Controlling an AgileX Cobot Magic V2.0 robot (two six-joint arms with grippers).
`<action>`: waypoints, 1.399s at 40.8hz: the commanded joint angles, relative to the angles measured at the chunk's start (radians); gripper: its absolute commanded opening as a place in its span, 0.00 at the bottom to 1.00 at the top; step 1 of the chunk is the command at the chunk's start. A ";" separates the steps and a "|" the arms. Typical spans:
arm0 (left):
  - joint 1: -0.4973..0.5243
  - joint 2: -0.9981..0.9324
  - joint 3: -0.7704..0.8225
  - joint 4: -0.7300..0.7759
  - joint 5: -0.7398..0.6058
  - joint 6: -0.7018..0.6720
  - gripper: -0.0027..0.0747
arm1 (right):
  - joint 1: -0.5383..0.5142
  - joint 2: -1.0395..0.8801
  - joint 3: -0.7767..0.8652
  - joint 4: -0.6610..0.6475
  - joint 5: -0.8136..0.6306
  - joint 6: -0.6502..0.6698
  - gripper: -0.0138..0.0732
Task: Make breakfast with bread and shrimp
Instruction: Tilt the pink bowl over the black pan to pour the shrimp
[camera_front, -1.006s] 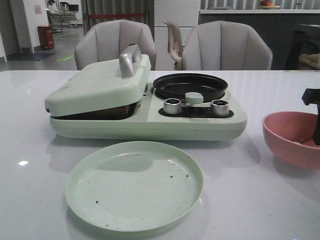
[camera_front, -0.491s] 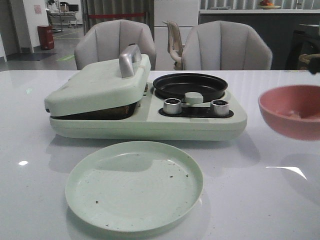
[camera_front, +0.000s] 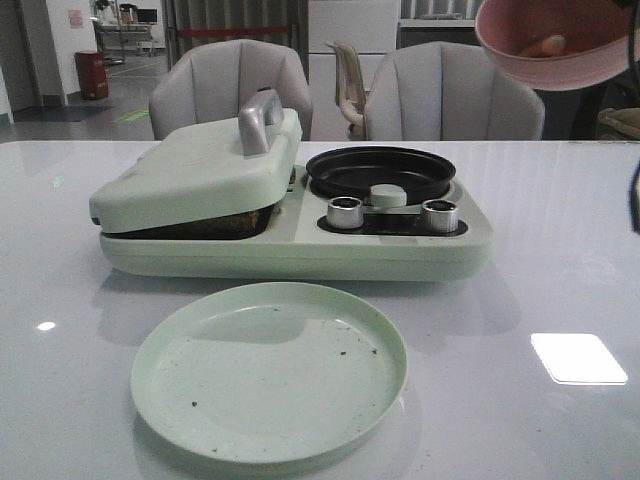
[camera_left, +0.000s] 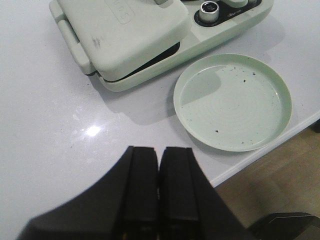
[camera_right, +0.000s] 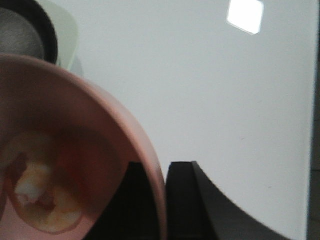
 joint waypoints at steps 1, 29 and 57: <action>-0.008 -0.001 -0.027 0.001 -0.070 -0.008 0.18 | 0.088 -0.028 -0.040 -0.282 -0.020 0.152 0.21; -0.008 -0.001 -0.019 0.001 -0.067 -0.008 0.18 | 0.375 0.382 -0.348 -0.982 0.163 0.315 0.21; -0.008 -0.001 -0.019 0.025 -0.067 -0.008 0.18 | 0.426 0.452 -0.432 -1.311 0.191 0.335 0.21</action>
